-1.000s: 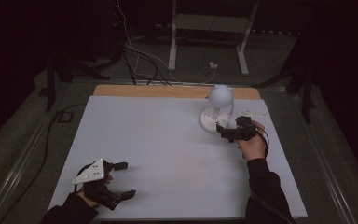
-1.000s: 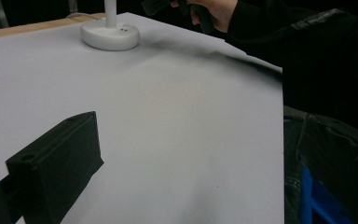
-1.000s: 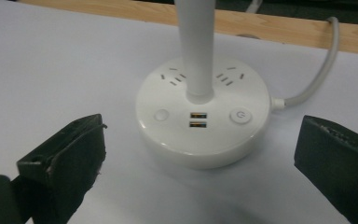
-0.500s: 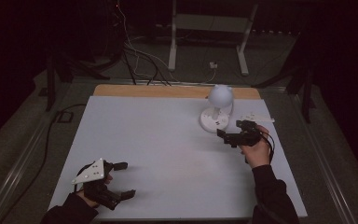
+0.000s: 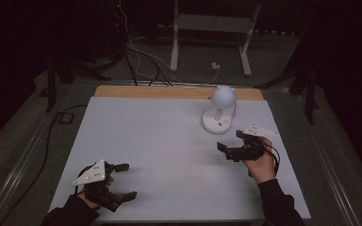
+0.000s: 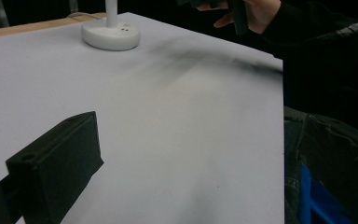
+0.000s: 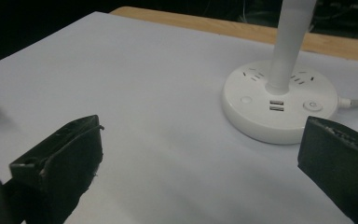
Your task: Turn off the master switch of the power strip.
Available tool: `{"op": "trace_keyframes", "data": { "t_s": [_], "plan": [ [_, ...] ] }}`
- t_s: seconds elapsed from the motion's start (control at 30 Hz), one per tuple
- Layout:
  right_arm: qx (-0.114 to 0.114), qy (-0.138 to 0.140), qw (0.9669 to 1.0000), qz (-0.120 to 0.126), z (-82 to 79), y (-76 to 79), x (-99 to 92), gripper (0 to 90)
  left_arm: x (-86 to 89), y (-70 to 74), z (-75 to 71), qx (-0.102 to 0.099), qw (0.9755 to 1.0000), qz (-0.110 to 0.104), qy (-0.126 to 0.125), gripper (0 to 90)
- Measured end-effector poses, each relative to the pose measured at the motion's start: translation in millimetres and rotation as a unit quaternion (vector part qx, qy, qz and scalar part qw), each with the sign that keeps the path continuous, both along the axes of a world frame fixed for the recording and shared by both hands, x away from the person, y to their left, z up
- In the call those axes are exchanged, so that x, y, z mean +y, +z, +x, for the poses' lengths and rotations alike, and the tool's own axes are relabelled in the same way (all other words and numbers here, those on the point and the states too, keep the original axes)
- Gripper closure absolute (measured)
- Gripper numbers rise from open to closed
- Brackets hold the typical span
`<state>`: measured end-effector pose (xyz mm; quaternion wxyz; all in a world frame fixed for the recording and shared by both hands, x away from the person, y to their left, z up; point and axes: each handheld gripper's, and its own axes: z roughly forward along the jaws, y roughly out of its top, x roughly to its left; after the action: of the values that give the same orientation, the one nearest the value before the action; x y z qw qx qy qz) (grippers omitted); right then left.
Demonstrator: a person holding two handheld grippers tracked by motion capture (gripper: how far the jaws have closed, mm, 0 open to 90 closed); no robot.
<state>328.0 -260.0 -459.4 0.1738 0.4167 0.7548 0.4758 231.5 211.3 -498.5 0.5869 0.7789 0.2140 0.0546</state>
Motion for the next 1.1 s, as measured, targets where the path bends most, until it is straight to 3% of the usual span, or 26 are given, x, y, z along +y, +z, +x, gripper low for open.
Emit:
{"op": "trace_keyframes", "data": {
  "t_s": [0.17,0.3,0.43,0.57,0.87,0.9,1.1],
  "plan": [
    [-0.005,0.000,0.9999,-0.010,-13.9,-3.7,-3.7,0.0,0.5,0.4,-0.2,-0.001,1.0000,0.000,0.000,0.3],
    [-0.007,0.002,0.9994,-0.032,-24.5,-10.4,-7.9,0.0,0.0,0.1,-0.1,0.000,1.0000,0.000,0.000,0.3],
    [-0.006,0.004,0.9994,-0.034,-38.1,-17.1,-12.3,0.0,0.0,0.3,-0.4,-0.001,1.0000,0.001,0.000,0.3],
    [-0.004,0.016,0.9986,-0.049,-55.2,-27.8,-16.5,0.0,-0.3,0.1,-0.4,-0.002,1.0000,0.004,-0.002,0.3],
    [0.008,0.024,0.9986,-0.046,-71.8,-45.3,-23.2,0.0,-0.6,0.1,-0.7,-0.003,1.0000,0.004,-0.002,0.4],
    [-0.003,0.027,0.9983,-0.051,-77.0,-48.3,-24.3,0.0,-0.6,0.0,-0.6,-0.003,1.0000,0.004,-0.002,0.4],
    [0.007,0.022,0.9973,-0.069,-84.4,-55.3,-28.3,0.0,-0.6,0.1,-0.6,-0.003,1.0000,0.005,-0.002,0.3]
  ]
}}
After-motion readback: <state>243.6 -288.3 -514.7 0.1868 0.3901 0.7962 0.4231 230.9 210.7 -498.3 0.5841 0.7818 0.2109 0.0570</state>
